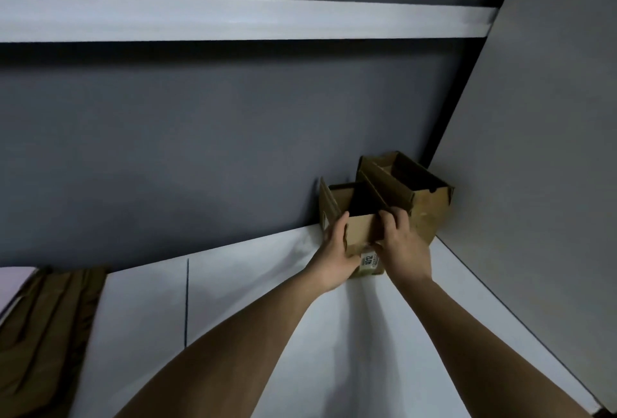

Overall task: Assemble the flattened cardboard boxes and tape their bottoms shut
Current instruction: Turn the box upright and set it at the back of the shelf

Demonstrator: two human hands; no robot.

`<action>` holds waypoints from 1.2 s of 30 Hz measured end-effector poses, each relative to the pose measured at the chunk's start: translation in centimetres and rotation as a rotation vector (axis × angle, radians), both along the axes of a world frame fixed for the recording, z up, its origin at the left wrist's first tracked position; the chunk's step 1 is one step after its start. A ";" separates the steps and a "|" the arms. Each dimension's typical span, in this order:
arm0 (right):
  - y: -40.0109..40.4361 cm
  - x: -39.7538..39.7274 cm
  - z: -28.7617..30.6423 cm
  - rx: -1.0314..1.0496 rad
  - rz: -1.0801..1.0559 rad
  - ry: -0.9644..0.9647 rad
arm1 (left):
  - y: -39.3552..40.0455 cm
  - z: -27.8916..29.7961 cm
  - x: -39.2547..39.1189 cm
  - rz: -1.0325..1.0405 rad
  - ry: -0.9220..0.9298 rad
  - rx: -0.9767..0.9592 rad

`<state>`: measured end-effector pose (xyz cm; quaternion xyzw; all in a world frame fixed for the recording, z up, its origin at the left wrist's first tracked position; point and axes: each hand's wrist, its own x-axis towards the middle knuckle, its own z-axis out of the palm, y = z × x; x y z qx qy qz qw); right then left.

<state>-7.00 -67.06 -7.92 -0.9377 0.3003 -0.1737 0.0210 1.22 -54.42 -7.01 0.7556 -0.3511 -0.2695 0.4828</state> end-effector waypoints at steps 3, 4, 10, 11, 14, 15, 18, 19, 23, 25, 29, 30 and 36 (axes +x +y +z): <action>-0.9 0.5 -0.4 -0.196 -0.040 0.007 | -1.0 -0.1 0.4 -0.012 -0.027 0.000; -1.2 0.6 -0.4 -0.252 -0.051 0.029 | -1.3 -0.1 0.6 -0.022 -0.027 0.004; -2.4 1.2 -0.1 -0.335 -0.095 0.180 | -3.0 0.1 2.1 -0.068 -0.062 0.065; -2.6 1.3 0.0 -0.340 -0.099 0.203 | -3.3 0.1 2.3 -0.079 -0.060 0.076; -3.1 1.7 0.2 -0.343 -0.112 0.225 | -3.9 0.2 2.5 -0.101 -0.086 0.107; -3.1 1.8 0.3 -0.341 -0.111 0.222 | -4.0 0.2 2.5 -0.105 -0.108 0.119; -3.0 2.1 0.5 -0.305 -0.080 0.256 | -4.4 0.1 2.6 -0.109 -0.153 0.149; -2.9 2.1 0.6 -0.286 -0.067 0.265 | -4.5 0.1 2.6 -0.114 -0.155 0.161; -2.6 1.6 1.5 -0.242 -0.038 0.288 | -4.2 1.0 2.9 -0.140 -0.127 0.183; -2.3 1.0 2.5 -0.208 -0.035 0.270 | -3.3 1.9 2.8 -0.103 -0.134 0.161; -0.2 -0.7 5.7 -0.152 -0.006 0.140 | 0.6 5.3 2.3 0.121 -0.546 0.330; 0.8 -1.1 6.7 -0.159 0.008 0.118 | 2.1 6.5 2.0 0.169 -0.674 0.383; 9.6 -2.1 13.4 -0.202 0.113 0.072 | 12.0 12.9 -0.2 0.305 -1.149 0.575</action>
